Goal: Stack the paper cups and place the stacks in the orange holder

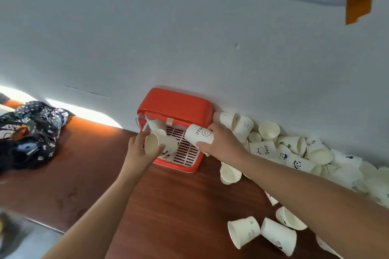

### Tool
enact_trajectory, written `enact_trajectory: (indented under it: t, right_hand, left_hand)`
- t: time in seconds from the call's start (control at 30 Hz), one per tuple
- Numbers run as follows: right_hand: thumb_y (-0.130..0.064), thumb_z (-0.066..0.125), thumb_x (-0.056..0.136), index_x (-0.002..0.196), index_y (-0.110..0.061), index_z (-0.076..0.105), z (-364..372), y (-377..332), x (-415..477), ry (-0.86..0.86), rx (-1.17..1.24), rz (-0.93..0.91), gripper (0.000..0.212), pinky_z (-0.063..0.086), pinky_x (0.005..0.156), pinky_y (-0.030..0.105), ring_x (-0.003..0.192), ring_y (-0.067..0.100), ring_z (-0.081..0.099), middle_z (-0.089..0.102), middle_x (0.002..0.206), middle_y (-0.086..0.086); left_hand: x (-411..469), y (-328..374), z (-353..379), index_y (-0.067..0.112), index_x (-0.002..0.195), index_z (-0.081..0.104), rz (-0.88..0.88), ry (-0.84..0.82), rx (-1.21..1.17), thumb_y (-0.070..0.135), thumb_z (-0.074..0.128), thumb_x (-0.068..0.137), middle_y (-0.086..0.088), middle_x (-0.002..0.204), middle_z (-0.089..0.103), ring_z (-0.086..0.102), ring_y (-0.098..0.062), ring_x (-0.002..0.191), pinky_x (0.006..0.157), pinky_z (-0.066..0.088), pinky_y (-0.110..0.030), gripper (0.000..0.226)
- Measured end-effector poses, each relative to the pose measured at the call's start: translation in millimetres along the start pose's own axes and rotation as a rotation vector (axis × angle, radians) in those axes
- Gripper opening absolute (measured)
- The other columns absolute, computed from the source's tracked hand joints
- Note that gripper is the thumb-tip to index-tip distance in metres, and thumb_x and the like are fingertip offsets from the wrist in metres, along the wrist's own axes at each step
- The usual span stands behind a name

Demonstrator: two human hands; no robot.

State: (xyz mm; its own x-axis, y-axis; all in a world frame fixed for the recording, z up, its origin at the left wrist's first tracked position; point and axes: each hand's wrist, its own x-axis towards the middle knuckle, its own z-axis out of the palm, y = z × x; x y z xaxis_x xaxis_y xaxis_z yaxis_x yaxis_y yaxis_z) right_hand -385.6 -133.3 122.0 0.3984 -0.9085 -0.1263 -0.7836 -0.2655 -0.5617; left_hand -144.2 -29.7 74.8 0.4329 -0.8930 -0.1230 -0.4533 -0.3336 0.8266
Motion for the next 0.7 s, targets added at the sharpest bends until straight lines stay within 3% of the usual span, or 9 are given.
enact_trajectory:
  t: [0.17, 0.37, 0.6, 0.7]
  right_hand:
    - [-0.047, 0.071, 0.075, 0.114, -0.021, 0.053, 15.7, -16.0, 9.8, 0.027, 0.053, 0.049, 0.050, 0.048, 0.079, 0.031, 0.095, 0.014, 0.054, 0.051, 0.109, -0.004]
    - [-0.047, 0.072, 0.076, 0.123, -0.025, 0.048, 29.0, -24.7, 15.1, 0.011, 0.037, 0.063, 0.057, 0.045, 0.080, 0.029, 0.101, 0.012, 0.051, 0.047, 0.116, -0.006]
    - [-0.045, 0.073, 0.080, 0.134, -0.026, 0.042, 52.1, -44.1, 11.8, 0.011, 0.059, 0.058, 0.065, 0.046, 0.093, 0.029, 0.112, 0.012, 0.048, 0.044, 0.130, -0.004]
    - [-0.041, 0.071, 0.083, 0.136, -0.026, 0.039, 57.0, -52.9, 9.2, 0.021, 0.139, 0.064, 0.063, 0.043, 0.091, 0.024, 0.112, 0.009, 0.047, 0.043, 0.130, -0.005]
  left_hand:
    - [10.2, -2.2, -18.2, 0.040, 0.131, 0.051, 0.031, -0.025, -0.178, 0.070, 0.066, 0.073, 0.012, 0.128, 0.049, 0.054, -0.005, 0.114, 0.087, 0.048, -0.025, 0.067]
    - [35.5, -32.9, -44.8, 0.028, 0.139, 0.052, -0.058, 0.172, -0.187, 0.055, 0.069, 0.086, 0.006, 0.133, 0.045, 0.052, -0.016, 0.121, 0.102, 0.047, -0.039, 0.062]
    - [47.3, -49.3, -32.5, 0.028, 0.131, 0.050, 0.078, -0.078, -0.021, 0.049, 0.081, 0.075, 0.012, 0.126, 0.049, 0.047, -0.011, 0.123, 0.101, 0.044, -0.033, 0.067]
    - [47.8, -49.2, -28.1, 0.041, 0.129, 0.047, 0.148, -0.176, -0.002, 0.041, 0.082, 0.077, 0.010, 0.136, 0.048, 0.043, -0.012, 0.130, 0.105, 0.042, -0.034, 0.063]
